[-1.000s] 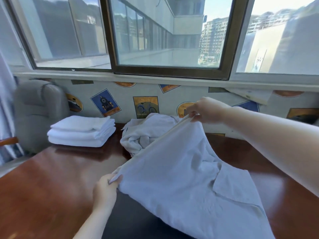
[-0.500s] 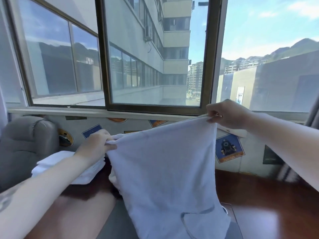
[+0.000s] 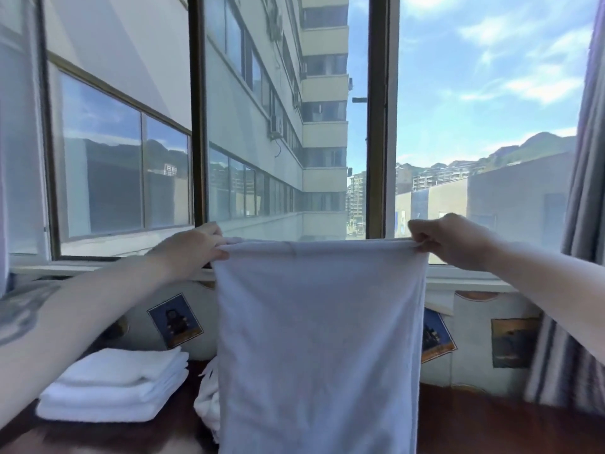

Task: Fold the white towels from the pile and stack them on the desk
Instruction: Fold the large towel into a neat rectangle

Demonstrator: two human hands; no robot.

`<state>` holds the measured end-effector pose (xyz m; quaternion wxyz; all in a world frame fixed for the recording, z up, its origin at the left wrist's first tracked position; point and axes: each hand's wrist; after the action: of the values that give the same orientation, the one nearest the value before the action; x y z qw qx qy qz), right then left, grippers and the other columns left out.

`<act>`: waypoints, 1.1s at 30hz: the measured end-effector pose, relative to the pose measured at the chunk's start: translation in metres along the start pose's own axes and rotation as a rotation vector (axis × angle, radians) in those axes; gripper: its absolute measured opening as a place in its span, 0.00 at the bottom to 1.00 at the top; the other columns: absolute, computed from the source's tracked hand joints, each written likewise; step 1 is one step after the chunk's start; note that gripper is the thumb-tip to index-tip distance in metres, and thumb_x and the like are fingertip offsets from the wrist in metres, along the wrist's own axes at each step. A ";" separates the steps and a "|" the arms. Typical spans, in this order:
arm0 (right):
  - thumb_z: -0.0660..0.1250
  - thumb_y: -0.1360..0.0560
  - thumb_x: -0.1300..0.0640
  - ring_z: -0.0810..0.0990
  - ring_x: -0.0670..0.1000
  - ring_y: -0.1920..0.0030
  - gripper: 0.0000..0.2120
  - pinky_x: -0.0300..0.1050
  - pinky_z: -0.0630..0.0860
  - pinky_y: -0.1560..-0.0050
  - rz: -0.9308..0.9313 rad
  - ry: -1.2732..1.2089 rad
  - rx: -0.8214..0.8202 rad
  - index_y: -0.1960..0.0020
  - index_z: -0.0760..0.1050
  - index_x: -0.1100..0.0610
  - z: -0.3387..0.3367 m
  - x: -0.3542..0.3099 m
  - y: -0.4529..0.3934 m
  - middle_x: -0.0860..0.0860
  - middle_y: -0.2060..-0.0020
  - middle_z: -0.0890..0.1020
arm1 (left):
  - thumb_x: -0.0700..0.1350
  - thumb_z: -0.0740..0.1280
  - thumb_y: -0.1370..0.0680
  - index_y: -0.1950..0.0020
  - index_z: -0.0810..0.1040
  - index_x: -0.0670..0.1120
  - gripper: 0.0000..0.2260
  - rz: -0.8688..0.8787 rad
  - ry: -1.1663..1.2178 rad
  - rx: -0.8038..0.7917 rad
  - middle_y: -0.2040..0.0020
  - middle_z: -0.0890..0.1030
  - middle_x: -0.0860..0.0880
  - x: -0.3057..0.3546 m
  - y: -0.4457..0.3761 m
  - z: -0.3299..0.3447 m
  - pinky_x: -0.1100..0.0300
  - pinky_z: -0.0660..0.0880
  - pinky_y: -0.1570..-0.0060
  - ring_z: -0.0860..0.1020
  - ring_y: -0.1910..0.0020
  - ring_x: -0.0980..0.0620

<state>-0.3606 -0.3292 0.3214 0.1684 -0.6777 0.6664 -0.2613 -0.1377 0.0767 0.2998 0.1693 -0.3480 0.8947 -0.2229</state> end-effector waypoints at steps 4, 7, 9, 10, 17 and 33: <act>0.71 0.25 0.62 0.72 0.55 0.66 0.21 0.49 0.70 0.63 0.040 -0.004 0.001 0.66 0.62 0.47 -0.011 0.003 0.011 0.47 0.72 0.73 | 0.53 0.56 0.17 0.46 0.77 0.44 0.15 0.056 -0.001 -0.211 0.44 0.70 0.54 0.013 0.007 -0.033 0.60 0.68 0.51 0.76 0.53 0.52; 0.71 0.25 0.62 0.74 0.53 0.64 0.13 0.50 0.74 0.59 0.060 -0.049 -0.031 0.64 0.71 0.51 -0.011 0.002 0.023 0.48 0.70 0.76 | 0.53 0.55 0.17 0.52 0.78 0.43 0.18 0.070 0.121 -0.276 0.45 0.70 0.55 0.020 0.020 -0.038 0.63 0.68 0.50 0.75 0.52 0.54; 0.71 0.25 0.62 0.78 0.52 0.60 0.06 0.51 0.77 0.54 0.065 -0.058 -0.062 0.58 0.80 0.52 -0.008 -0.004 0.033 0.48 0.64 0.82 | 0.51 0.58 0.17 0.58 0.77 0.44 0.16 0.058 0.186 -0.243 0.48 0.71 0.56 0.023 0.027 -0.035 0.71 0.64 0.55 0.73 0.56 0.61; 0.70 0.25 0.63 0.80 0.52 0.57 0.06 0.50 0.77 0.51 0.066 -0.063 -0.067 0.55 0.83 0.52 -0.006 -0.006 0.038 0.49 0.61 0.84 | 0.50 0.59 0.17 0.60 0.77 0.45 0.16 0.054 0.207 -0.229 0.49 0.72 0.56 0.026 0.030 -0.034 0.71 0.64 0.57 0.73 0.57 0.62; 0.65 0.20 0.61 0.81 0.49 0.47 0.12 0.46 0.75 0.43 0.034 -0.026 -0.247 0.45 0.83 0.48 0.023 -0.020 0.073 0.44 0.51 0.84 | 0.51 0.67 0.21 0.62 0.81 0.43 0.15 0.014 0.294 -0.225 0.53 0.74 0.52 0.038 0.050 -0.011 0.64 0.67 0.57 0.75 0.57 0.54; 0.60 0.20 0.58 0.81 0.53 0.54 0.12 0.43 0.70 0.62 0.154 0.276 -0.177 0.44 0.79 0.47 0.042 -0.028 0.061 0.49 0.55 0.84 | 0.51 0.68 0.21 0.63 0.79 0.53 0.11 0.084 0.291 -0.082 0.58 0.75 0.56 0.008 0.042 0.017 0.60 0.66 0.60 0.75 0.60 0.58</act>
<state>-0.3850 -0.3101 0.2490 0.0347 -0.5946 0.7535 -0.2783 -0.1584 0.0945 0.2624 0.0328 -0.2809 0.9319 -0.2270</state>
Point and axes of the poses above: each hand's wrist, its own y-axis away from the middle knuckle, its own z-axis out of the palm, x = y × z
